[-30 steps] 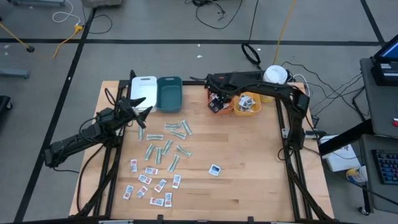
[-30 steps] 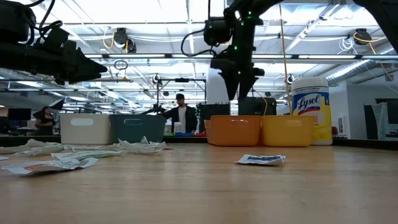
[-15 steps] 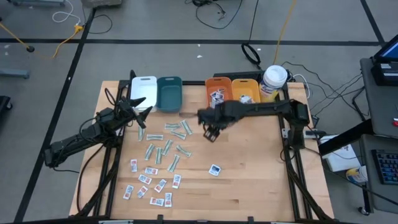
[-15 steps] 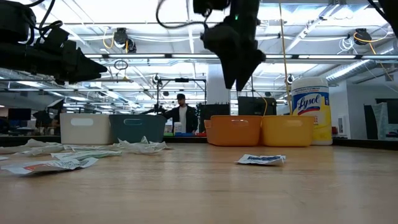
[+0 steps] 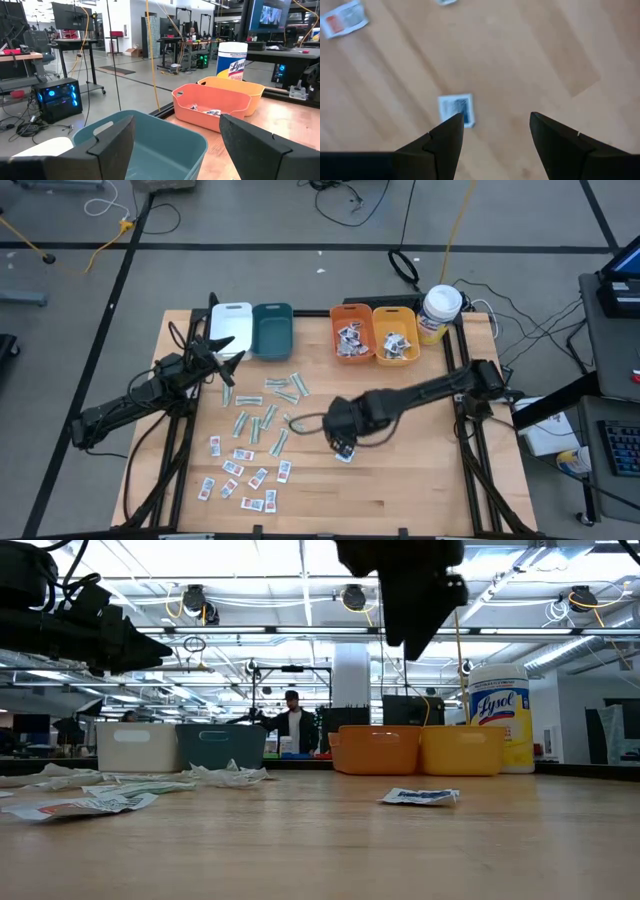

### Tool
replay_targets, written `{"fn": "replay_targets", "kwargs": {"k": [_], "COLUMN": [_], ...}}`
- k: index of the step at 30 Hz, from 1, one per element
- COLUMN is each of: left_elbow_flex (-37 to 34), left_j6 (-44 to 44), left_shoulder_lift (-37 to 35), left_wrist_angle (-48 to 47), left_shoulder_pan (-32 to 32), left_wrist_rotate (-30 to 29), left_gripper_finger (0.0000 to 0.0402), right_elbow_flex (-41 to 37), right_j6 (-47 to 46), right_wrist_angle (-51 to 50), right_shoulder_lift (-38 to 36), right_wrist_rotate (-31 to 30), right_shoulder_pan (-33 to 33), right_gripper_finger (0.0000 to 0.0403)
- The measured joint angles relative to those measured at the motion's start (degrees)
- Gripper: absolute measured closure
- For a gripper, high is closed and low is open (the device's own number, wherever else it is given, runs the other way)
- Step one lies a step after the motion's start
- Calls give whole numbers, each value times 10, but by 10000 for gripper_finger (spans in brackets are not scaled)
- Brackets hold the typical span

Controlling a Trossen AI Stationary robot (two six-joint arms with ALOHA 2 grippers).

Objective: Pick & Place First Aid Supplies
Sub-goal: Put the alcohol pad into the orange bin

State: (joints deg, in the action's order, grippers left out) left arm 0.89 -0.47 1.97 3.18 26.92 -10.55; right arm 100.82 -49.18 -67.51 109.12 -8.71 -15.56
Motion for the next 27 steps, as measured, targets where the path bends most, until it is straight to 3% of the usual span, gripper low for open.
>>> {"fn": "replay_targets", "kwargs": {"k": [9,20,27], "left_elbow_flex": [0,0,0], "left_j6": [0,0,0], "left_shoulder_lift": [0,0,0], "left_wrist_angle": [0,0,0], "left_shoulder_pan": [0,0,0], "left_wrist_rotate": [0,0,0], "left_gripper_finger": [105,105,105], "right_elbow_flex": [0,0,0], "right_j6": [-12,-7,10], "right_wrist_angle": [17,58,75], "right_shoulder_lift": [32,105,150], "right_wrist_rotate": [0,1,45], "right_shoulder_pan": [-48,-55,-56], "right_gripper_finger": [181,181,181]}}
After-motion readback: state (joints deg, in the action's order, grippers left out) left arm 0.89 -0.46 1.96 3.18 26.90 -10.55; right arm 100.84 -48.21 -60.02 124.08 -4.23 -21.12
